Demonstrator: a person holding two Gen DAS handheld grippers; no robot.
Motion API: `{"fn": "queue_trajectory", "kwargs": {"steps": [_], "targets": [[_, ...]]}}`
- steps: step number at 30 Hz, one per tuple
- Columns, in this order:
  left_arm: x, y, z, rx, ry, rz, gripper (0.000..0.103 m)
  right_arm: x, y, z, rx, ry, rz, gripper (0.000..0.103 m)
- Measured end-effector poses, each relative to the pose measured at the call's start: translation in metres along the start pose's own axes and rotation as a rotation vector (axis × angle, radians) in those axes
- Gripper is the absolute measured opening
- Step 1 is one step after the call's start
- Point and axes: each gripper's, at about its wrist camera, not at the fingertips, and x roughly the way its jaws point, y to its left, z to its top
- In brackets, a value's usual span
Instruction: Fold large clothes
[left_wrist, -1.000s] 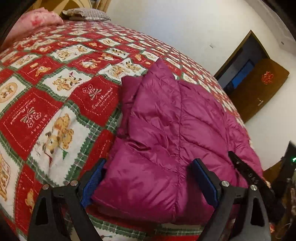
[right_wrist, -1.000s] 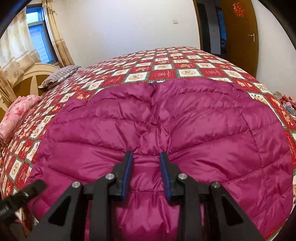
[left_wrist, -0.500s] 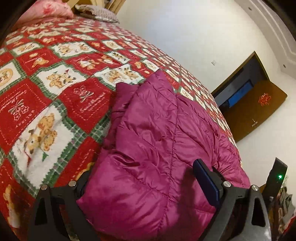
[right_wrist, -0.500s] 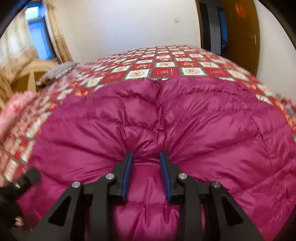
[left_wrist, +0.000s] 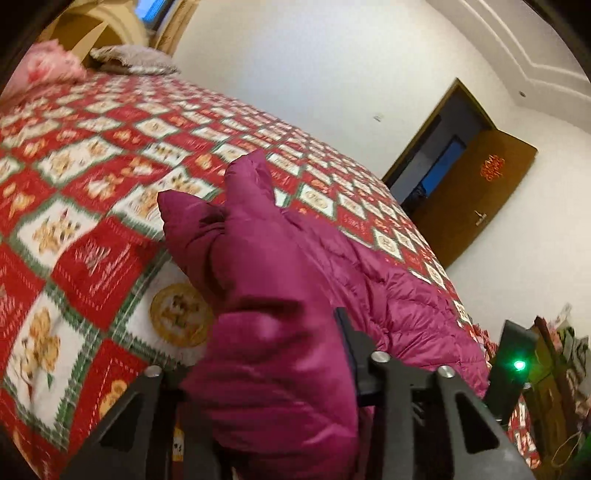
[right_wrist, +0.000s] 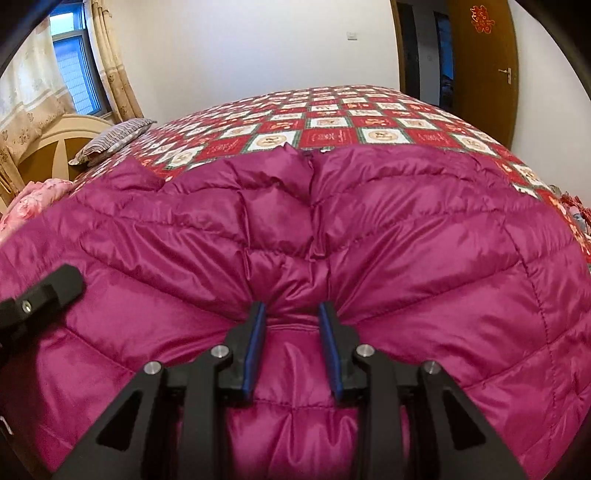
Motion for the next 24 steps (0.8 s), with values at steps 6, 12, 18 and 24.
{"fn": "queue_trajectory", "kwargs": {"steps": [6,12,18,24], "targets": [[-0.007,-0.032,0.003,0.128,-0.030,-0.029,0.030,-0.002,-0.004,-0.001,0.027,-0.002,0.027,0.034],[-0.006,-0.070,0.002,0.284,-0.044,-0.065,0.030,-0.002,-0.012,-0.001,0.061,0.001,0.069,0.034],[-0.005,-0.095,0.003,0.399,-0.049,-0.075,0.030,-0.012,-0.034,0.003,0.152,0.006,0.173,0.029],[0.004,-0.125,-0.011,0.544,-0.047,-0.067,0.030,-0.046,-0.077,0.003,0.239,-0.071,0.150,0.029]]}}
